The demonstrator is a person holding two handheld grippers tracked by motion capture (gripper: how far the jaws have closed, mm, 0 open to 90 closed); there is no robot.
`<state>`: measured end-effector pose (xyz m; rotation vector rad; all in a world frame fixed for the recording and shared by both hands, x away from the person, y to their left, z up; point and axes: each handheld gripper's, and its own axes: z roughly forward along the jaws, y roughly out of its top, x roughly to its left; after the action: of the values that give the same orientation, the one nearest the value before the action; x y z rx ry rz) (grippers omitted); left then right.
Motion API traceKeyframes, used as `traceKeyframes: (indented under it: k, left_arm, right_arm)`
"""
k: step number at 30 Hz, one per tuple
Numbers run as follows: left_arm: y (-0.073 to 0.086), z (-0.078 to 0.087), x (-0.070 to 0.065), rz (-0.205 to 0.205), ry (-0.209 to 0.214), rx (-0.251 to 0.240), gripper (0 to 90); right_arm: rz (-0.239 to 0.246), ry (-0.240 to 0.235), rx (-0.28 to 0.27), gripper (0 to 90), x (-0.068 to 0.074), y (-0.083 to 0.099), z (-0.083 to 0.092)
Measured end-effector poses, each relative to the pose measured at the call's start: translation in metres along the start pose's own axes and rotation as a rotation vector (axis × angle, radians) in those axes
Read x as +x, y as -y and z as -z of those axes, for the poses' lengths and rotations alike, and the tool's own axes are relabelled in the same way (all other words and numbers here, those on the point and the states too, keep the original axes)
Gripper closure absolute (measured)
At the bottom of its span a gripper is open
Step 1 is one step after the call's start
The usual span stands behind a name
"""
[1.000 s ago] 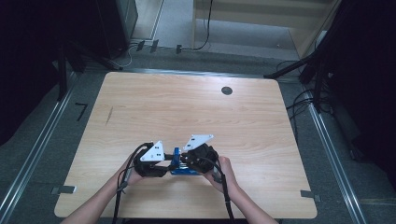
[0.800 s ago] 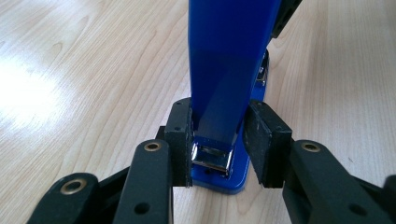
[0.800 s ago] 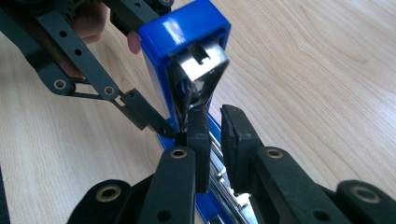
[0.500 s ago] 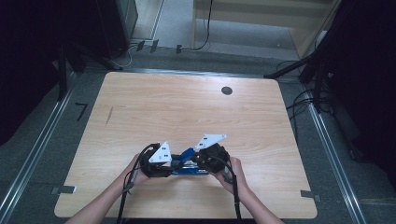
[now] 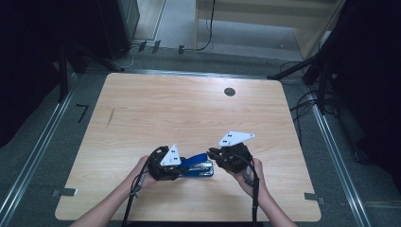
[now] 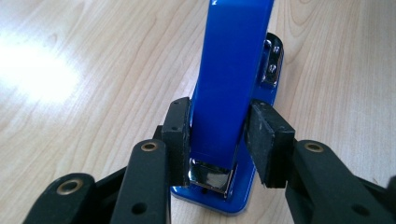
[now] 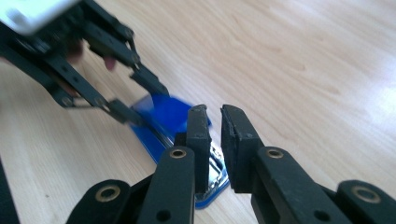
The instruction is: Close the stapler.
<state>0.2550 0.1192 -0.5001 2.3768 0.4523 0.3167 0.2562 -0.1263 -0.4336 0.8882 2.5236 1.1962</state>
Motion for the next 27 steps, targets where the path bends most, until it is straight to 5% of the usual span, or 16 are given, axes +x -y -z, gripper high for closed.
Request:
traceKeyframes:
  k: [8,13,16,18,20,22,27]
  left_arm:
    - [0.0,-0.004,-0.002,0.007,-0.007,0.007,60.6]
    - [0.006,-0.006,0.003,0.05,-0.003,0.023,49.4]
    - [0.006,-0.004,0.006,0.078,-0.008,0.004,42.1]
    - [0.007,-0.001,0.008,0.093,-0.013,0.003,38.2]
    - [0.009,0.0,0.011,0.099,-0.019,0.016,34.0]
    - [0.01,0.001,0.011,0.109,-0.021,0.008,32.6]
    - [0.008,0.003,0.007,0.069,0.014,-0.011,50.0]
  right_arm:
    - [0.033,0.019,0.101,82.6,0.007,0.004,-0.018]
    - [0.017,0.032,0.185,83.0,0.001,0.018,-0.027]
    - [0.001,0.025,0.184,85.9,-0.004,0.022,-0.027]
    - [0.018,0.07,0.227,87.2,-0.004,0.025,-0.03]
    - [-0.017,0.04,0.278,85.2,-0.012,0.039,-0.037]
    - [0.014,0.058,0.338,84.5,-0.009,0.051,-0.047]
    - [-0.008,0.061,0.27,84.7,-0.01,0.038,-0.041]
